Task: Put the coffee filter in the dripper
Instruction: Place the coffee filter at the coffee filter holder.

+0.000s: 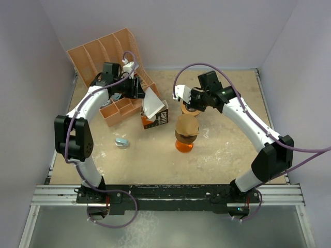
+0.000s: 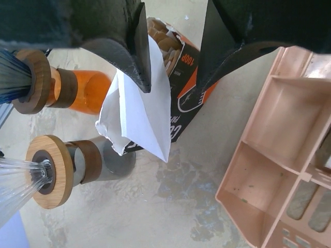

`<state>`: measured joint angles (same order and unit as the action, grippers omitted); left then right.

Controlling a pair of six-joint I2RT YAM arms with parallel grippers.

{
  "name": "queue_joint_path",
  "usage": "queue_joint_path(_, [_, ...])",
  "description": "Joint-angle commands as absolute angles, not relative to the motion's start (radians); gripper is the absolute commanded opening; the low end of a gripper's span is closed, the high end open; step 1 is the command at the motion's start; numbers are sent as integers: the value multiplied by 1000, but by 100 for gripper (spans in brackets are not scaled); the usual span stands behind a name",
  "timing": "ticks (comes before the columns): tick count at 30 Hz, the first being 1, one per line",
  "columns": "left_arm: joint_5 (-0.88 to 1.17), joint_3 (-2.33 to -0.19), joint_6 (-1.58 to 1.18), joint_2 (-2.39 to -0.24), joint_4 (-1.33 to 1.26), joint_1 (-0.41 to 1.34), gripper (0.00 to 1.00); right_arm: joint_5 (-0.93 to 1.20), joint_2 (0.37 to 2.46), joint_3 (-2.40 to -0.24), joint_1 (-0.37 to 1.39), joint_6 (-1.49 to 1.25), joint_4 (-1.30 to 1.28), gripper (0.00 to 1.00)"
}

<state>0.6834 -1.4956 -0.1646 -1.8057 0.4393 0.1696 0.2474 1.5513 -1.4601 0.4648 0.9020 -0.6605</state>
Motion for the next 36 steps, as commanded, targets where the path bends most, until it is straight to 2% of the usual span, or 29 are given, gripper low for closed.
queue_joint_path(1, [639,-1564,-63,-1729,540,160,41,201,1531,-1489,466,883,-640,0])
queue_joint_path(6, [607,-1600,-8,-1736,633,160,47,203,1526,-1496,466,871,-612,0])
queue_joint_path(23, [568,-1702,35,-1736,717,160,60,220,1527,-1484,468,886,-611,0])
queue_joint_path(36, [605,-1805,10,-1780,708,160,62,261,1543,-1443,478,894,-630,0])
